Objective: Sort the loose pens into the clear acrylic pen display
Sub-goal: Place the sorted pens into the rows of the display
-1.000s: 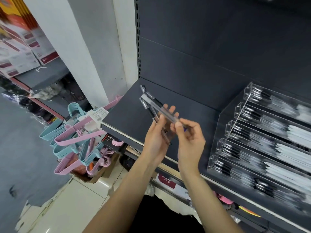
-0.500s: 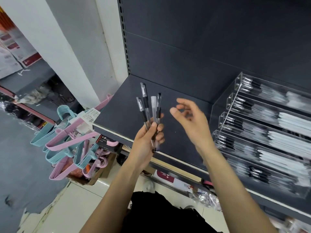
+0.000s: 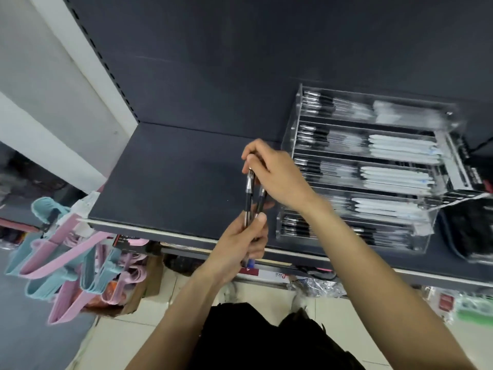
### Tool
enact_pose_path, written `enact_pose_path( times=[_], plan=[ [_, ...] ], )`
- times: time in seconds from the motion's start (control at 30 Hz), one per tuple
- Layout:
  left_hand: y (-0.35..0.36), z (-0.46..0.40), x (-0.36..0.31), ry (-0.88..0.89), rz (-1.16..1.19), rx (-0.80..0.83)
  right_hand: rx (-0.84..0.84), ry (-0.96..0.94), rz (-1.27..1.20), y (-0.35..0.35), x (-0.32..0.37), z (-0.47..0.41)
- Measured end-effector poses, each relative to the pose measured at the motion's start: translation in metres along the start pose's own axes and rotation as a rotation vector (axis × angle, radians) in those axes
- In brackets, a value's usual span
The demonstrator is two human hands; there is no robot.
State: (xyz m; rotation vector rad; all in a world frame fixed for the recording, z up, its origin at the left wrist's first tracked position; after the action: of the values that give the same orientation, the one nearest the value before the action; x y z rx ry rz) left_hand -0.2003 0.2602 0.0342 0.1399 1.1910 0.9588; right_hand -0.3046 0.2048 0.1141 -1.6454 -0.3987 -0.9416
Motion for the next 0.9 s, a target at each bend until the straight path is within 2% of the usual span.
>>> enact_pose_path(
  times=[0.13,0.27,0.43,0.57,0.67,0.77,0.9],
  plan=[
    [0.036,-0.018,0.018,0.042,-0.253,-0.065,-0.037,0.071,-0.154,-0.045,-0.041,0.028],
    [0.074,-0.037,0.05,0.044,-0.311,-0.17,-0.068,0.093,-0.262,-0.084,-0.086,0.067],
    [0.118,-0.052,0.091,0.033,-0.39,-0.169,0.012,0.132,-0.334,-0.118,-0.134,0.107],
    [0.144,-0.051,0.109,0.062,-0.24,-0.196,0.099,0.221,-0.674,-0.124,-0.164,0.131],
    [0.16,-0.054,0.116,0.104,0.031,-0.198,0.013,0.313,-0.895,-0.129,-0.187,0.15],
    [0.168,-0.057,0.122,0.156,0.192,-0.215,0.012,0.381,-0.778,-0.122,-0.202,0.169],
    [0.166,-0.057,0.136,0.128,0.093,-0.338,0.178,0.373,-0.557,-0.104,-0.201,0.183]
  ],
)
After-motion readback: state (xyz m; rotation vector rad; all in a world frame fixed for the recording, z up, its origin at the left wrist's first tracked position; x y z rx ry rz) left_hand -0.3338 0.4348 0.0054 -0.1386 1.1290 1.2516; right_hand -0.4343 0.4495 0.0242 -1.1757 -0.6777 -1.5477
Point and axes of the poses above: each hand's wrist, its own z-axis away from the middle knuckle, its own y-axis out of the palm, x = y × z, the point moved 10 cm from there along -z, towards the middle knuckle, and after that the axes turned 3 degrees about z, right-handed, at the moved point
